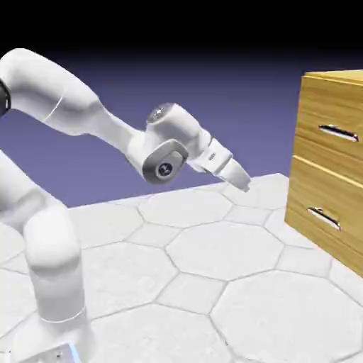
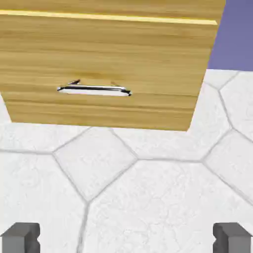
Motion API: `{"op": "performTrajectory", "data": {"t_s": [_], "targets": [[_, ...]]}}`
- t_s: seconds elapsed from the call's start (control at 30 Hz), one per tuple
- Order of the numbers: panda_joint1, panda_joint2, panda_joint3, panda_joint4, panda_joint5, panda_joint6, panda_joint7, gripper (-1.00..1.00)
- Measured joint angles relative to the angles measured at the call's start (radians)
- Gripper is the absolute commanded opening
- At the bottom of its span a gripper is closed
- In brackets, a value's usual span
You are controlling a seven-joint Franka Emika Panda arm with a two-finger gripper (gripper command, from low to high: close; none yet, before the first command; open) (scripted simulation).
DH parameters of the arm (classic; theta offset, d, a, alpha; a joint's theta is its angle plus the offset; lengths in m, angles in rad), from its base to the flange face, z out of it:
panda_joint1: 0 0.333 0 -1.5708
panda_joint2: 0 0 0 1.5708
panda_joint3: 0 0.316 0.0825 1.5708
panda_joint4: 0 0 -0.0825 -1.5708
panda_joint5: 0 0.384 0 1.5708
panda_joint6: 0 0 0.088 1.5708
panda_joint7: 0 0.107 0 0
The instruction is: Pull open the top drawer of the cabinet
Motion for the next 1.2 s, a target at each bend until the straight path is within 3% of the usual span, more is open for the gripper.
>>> {"op": "performTrajectory", "data": {"t_s": [1.2], "targets": [[0.448,0.801,-0.641,0.735,1.35,-0.065,-1.566,0.0]]}}
